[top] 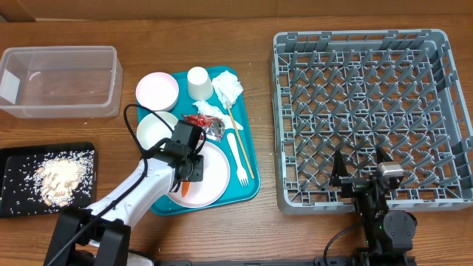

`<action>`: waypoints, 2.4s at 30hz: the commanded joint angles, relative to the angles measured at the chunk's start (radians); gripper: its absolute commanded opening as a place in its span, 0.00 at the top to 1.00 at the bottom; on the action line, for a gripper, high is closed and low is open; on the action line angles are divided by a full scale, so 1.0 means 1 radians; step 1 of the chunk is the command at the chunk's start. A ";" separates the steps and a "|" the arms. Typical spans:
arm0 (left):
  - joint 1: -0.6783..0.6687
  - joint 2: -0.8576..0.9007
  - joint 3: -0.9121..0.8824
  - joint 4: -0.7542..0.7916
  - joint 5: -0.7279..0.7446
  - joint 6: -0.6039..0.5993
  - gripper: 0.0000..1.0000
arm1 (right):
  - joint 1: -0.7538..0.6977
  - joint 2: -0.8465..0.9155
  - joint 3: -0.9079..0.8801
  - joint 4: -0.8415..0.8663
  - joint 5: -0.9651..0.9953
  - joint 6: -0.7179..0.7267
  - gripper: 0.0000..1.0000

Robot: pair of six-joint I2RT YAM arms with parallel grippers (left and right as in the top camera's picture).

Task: Sort waste into correct bins and load items into the dishwasher rack
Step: 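Grasp the carrot with the left gripper and lift it, then carry the carrot left and drop it into the black bin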

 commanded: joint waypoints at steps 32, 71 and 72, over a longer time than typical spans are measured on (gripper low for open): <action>0.679 -0.106 0.566 -0.554 0.026 -0.270 0.96 | -0.005 -0.012 -0.010 0.003 0.005 0.004 0.00; 1.156 0.244 0.565 -0.346 0.021 -0.267 0.85 | -0.005 -0.012 -0.010 0.003 0.005 0.004 0.00; 1.156 0.252 0.565 -0.346 0.021 -0.267 0.82 | -0.005 -0.012 -0.010 0.003 0.005 0.004 0.00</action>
